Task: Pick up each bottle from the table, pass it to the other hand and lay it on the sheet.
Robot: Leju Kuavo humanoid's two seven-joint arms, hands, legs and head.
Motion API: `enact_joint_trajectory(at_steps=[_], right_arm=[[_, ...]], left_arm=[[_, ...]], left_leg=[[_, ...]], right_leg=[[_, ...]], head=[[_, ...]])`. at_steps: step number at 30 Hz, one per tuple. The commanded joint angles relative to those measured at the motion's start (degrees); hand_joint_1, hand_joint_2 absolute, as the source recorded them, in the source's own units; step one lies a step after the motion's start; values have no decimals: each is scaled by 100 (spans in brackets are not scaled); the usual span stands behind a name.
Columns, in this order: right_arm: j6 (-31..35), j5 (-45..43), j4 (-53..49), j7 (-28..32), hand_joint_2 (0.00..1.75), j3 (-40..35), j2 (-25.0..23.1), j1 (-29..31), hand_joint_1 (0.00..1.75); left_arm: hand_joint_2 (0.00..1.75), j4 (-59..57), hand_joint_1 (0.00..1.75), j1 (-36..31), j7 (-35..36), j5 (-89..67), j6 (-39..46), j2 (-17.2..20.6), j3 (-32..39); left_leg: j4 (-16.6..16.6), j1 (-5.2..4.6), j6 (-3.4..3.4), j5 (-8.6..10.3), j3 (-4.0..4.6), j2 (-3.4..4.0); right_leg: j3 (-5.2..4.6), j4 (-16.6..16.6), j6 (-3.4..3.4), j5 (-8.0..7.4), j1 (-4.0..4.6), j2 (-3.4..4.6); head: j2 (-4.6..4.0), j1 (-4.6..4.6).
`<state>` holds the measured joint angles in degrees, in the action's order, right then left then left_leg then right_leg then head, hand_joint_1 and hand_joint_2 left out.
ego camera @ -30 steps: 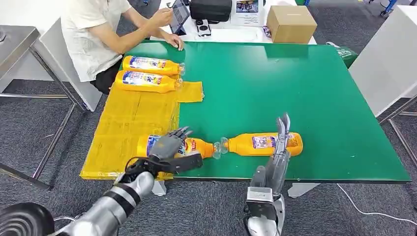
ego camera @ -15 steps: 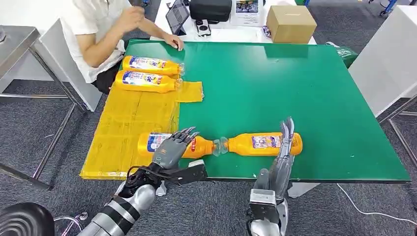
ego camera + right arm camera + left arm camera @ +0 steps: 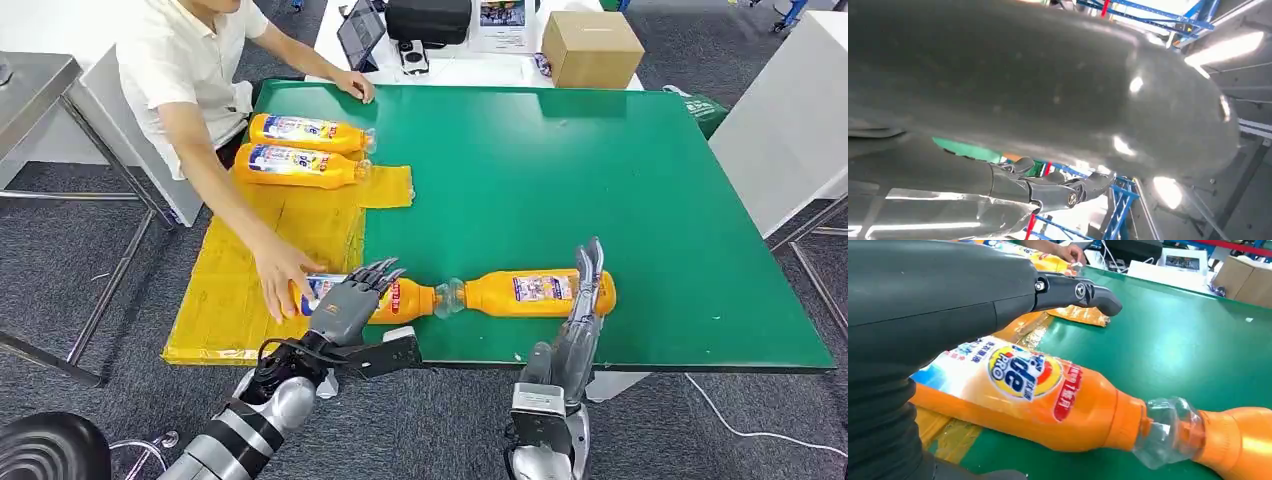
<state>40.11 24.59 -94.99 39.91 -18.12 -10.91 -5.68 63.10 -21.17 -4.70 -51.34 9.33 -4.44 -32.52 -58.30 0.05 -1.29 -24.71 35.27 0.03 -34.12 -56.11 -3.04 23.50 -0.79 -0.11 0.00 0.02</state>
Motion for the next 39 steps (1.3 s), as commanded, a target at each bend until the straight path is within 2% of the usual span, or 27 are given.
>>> enact_joint_trajectory(at_steps=[1,6,7,10,11,12,13,14,15,16,17,19,21,24,25,28,29,31,34,39], right_arm=[[-11,-26,72,9,0,35,97,63,0],[-11,-26,72,9,0,35,97,63,0],[-11,-26,72,9,0,35,97,63,0],[-11,-26,72,9,0,35,97,63,0],[-731,694,792,-711,175,678,817,94,0],[-215,2854,1958,-2871,175,379,2197,326,0],[-11,4233,2633,-1978,175,1232,2303,468,0],[-11,4157,2827,-1503,175,1618,2208,513,0],[-11,4161,3249,-637,175,2373,2018,651,0],[-11,4342,3501,-237,175,2817,1863,777,0],[-11,4416,3566,-213,175,2879,1825,834,0],[-11,4552,3549,-312,175,2845,1727,864,0],[-11,4700,3476,-458,175,2780,1624,847,0],[-11,4700,3476,-458,175,2780,1624,847,0],[-11,4852,3407,-833,175,2507,1699,801,0],[-11,4749,3519,-1117,175,2115,2054,936,0],[-11,4709,3526,-1122,175,2063,2108,981,0],[-11,4755,3553,-1188,175,1983,2171,1050,0],[-11,4882,3377,-1223,175,1889,2169,1100,0],[-11,5271,3115,-1435,175,1704,2195,1114,0]], left_arm=[[175,-88,0,-117,16,-12,-26,148,-146],[175,-88,0,-117,16,-12,-26,148,-146],[175,-88,0,-117,16,-12,-26,148,-146],[175,-88,0,-117,16,-12,-26,148,-146],[175,632,0,603,-704,708,160,-572,574],[175,1774,0,1752,-2864,2868,588,-1075,1060],[175,2385,0,2154,-3153,4195,1207,-848,299],[175,2530,0,2220,-3054,4196,1375,-767,103],[175,2707,0,2273,-2944,4263,1700,-612,-269],[175,2748,0,2199,-2875,4385,1889,-477,-495],[175,2734,0,2150,-2858,4434,1906,-444,-529],[175,2657,0,2036,-2835,4525,1887,-416,-456],[175,2569,0,1935,-2858,4625,1839,-395,-398],[175,2569,0,1935,-2858,4625,1839,-395,-398],[175,2451,0,1855,-2938,4733,1803,-384,-381],[175,2420,0,1821,-2947,4797,1821,-381,-425],[175,2408,0,1809,-2953,4822,1824,-384,-433],[175,2398,0,1791,-2966,4847,1832,-389,-441],[175,2399,0,1744,-2988,4887,1852,-397,-466],[175,2334,0,1684,-2991,4893,1861,-423,-514]], left_leg=[[4,1,5,-5,-15,2],[4,2,5,-3,-11,2],[7,4,11,-12,-37,2],[4,2,8,-7,-21,2],[4,2,6,-5,-18,2],[5,3,8,-9,-27,1],[19,4,-2,-7,-41,-16],[23,5,-7,-10,-46,-7],[52,5,-16,-10,-84,-4],[47,4,-15,-15,-87,1],[28,-4,-12,-18,-65,-7],[5,-10,-23,-18,-22,-33],[4,-6,-27,-21,-10,-42],[3,-20,-30,-31,-23,-44],[6,-17,-35,-25,-13,-50],[7,-17,-31,-34,-36,-25],[4,-18,-37,-24,-13,-35],[4,-18,-33,-32,-32,-22],[1,-17,-37,-24,-9,-27],[1,-20,-33,-27,-16,-26]], right_leg=[[13,3,8,5,2,2],[10,3,7,2,2,2],[35,5,16,12,5,2],[19,2,11,7,3,2],[15,2,10,5,2,3],[26,4,14,8,4,2],[53,32,4,6,5,-15],[61,45,-3,3,6,-7],[104,88,-11,-5,6,-3],[106,84,-10,-2,6,1],[79,52,-6,6,-1,-6],[39,44,-9,10,-5,-31],[51,49,-16,16,-1,-45],[56,42,-11,21,-12,-53],[49,49,-16,16,-10,-58],[62,47,-10,18,-9,-35],[44,44,-18,13,-10,-47],[58,42,-13,18,-11,-35],[40,43,-19,11,-10,-41],[44,37,-14,16,-13,-40]], head=[[0,-2],[0,0],[0,-2],[0,-2],[0,-2],[0,-2],[0,-2],[0,0],[0,-2],[0,-13],[0,-22],[0,19],[0,85],[0,81],[0,81],[0,76],[0,79],[0,77],[0,81],[0,79]])
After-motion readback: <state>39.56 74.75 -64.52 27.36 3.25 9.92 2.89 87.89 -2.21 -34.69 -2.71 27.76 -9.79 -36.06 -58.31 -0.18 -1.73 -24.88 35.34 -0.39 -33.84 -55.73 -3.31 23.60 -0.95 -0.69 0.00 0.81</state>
